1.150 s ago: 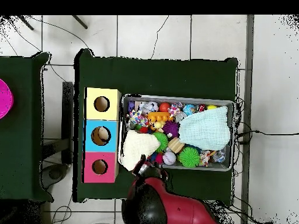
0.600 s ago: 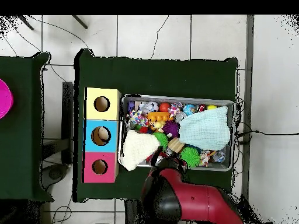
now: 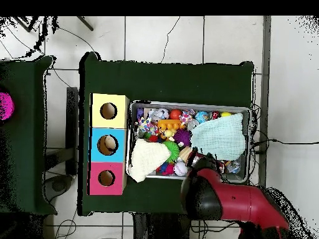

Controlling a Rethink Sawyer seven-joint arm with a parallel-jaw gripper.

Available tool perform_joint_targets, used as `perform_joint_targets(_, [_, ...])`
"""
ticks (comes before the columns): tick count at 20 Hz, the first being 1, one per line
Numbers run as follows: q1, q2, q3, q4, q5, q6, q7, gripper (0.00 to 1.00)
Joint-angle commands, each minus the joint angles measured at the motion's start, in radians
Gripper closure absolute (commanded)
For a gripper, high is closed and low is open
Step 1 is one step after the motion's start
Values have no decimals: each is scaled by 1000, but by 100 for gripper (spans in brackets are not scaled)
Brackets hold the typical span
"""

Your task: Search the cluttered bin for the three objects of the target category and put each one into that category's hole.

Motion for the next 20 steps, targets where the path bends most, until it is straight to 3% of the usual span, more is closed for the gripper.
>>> perform_joint_targets(1, [-58,143,128,-157,-121,44,-154,0])
perform_joint_targets(8, [-118,217,194,-213,-152,79,-184,0])
perform_joint_targets(20, [-114,358,200,-344,-253,54,-168,0])
